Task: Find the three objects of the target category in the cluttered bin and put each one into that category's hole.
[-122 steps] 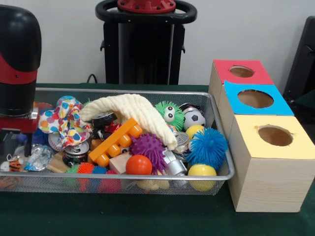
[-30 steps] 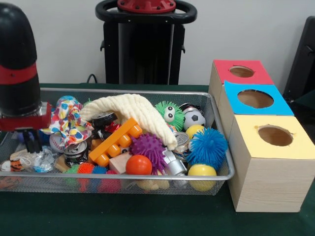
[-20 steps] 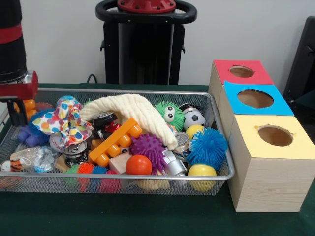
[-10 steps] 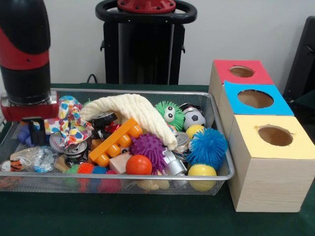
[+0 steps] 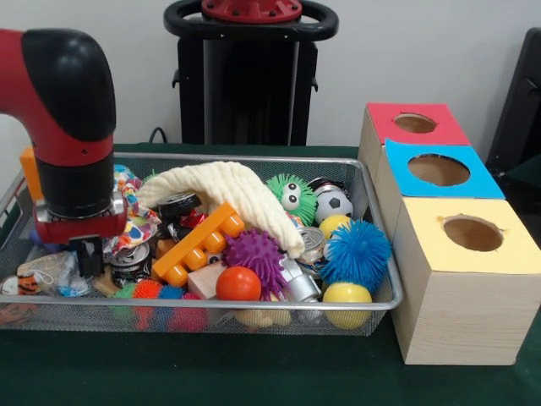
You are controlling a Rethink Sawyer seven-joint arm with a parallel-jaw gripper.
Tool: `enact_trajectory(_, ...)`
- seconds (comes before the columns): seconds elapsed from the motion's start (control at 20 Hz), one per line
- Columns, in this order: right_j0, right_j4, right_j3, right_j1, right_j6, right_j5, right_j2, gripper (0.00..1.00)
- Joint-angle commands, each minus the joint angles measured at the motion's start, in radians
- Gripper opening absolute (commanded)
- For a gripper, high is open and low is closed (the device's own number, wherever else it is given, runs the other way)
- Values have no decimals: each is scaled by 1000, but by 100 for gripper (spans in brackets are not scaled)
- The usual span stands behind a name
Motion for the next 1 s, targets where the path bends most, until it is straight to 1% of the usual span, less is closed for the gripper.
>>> enact_trajectory(0.05,21,-88,-48,40,4,-123,10,0)
enact_trajectory(0.15,30,-90,-54,48,15,-128,5,0)
enact_trajectory(0.3,37,-92,-49,41,23,-132,-5,0)
enact_trajectory(0.65,51,-91,-52,35,29,-103,-30,0)
enact_trajectory(0.7,51,-88,-49,35,28,-102,-30,100)
enact_trajectory(1.0,45,-89,-45,35,23,-112,-24,100)
